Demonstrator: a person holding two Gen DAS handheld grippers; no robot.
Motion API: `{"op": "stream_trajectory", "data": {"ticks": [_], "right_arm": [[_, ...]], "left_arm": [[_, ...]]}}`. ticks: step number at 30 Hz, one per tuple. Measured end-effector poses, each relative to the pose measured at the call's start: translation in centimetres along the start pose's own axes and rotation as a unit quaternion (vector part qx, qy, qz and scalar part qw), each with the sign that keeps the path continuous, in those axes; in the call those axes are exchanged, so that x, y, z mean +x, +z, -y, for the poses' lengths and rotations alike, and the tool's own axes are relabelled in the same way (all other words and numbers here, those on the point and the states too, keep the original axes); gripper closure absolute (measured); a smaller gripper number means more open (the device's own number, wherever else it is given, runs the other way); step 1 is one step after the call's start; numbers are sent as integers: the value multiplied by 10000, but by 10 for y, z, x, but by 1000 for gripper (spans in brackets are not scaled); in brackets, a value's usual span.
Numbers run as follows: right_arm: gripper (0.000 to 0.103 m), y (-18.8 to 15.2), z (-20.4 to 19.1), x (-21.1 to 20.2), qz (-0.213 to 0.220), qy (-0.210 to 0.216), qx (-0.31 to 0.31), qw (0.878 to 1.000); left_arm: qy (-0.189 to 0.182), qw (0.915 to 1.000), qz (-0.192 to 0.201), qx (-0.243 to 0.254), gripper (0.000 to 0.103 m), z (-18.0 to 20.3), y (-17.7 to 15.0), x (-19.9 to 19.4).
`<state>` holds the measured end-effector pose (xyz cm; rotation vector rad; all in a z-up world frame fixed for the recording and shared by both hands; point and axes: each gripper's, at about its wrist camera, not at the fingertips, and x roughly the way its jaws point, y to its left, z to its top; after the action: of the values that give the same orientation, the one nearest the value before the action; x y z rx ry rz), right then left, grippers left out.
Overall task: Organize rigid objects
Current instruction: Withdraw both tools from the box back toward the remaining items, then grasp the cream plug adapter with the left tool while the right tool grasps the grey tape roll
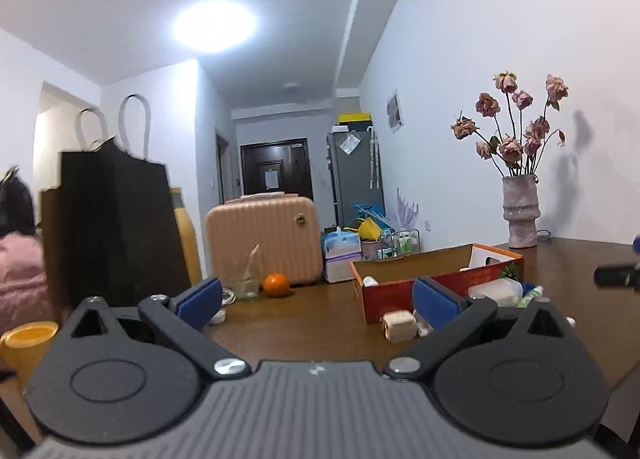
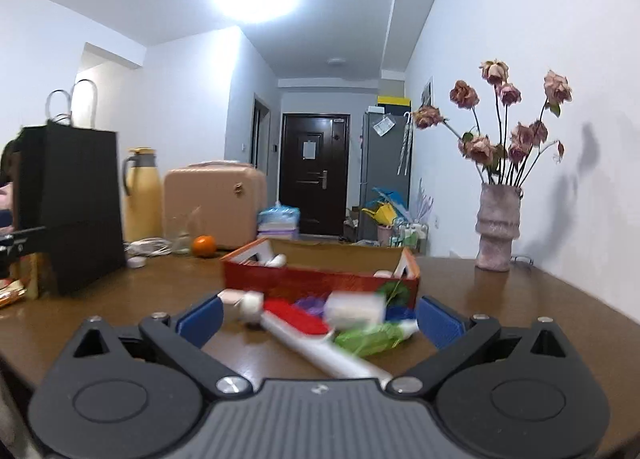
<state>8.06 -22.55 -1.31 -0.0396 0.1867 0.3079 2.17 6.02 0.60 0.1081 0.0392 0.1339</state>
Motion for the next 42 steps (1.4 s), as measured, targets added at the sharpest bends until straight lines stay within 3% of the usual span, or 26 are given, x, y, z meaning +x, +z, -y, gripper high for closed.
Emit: {"op": "stream_trajectory", "data": {"ticks": [2,7,12,18,24,27,31,36,38,40,42], "right_arm": [[0,-11,-17,-14,-45,-1,-48,10000],[0,-26,-45,-43,-95,-47,194,9998],[0,-33,-47,-38,-277,-139,203,9993],[0,-46,-22,-11,-813,-486,556,9939],[0,-41,-1,26,-993,-658,545,9914],[6,-29,7,51,-988,-530,537,9922],[16,-11,5,101,-1084,-37,426,9932],[35,14,-9,183,-1389,844,108,9866],[48,23,-15,216,-1397,1013,26,9850],[55,28,-19,241,-1475,1141,64,9824],[55,31,-21,262,-1583,1254,191,9792]], "left_arm": [[-60,9997,-78,-220,0,-1,-7,-11],[-257,9980,-528,-219,0,0,-23,-9],[-193,9960,-800,-345,0,-8,-32,2],[-405,9936,-1013,-287,0,7,-42,23],[-548,9911,-1211,-111,0,34,-46,63],[-522,9903,-1286,-95,0,40,-42,89],[-677,9877,-1407,38,0,32,-32,129],[-1351,9756,-1618,623,0,21,-17,200],[-1751,9647,-1797,793,4,23,-15,232],[-2319,9486,-1955,907,9,27,-18,262],[-2526,9441,-1915,903,11,31,-23,289]]}}
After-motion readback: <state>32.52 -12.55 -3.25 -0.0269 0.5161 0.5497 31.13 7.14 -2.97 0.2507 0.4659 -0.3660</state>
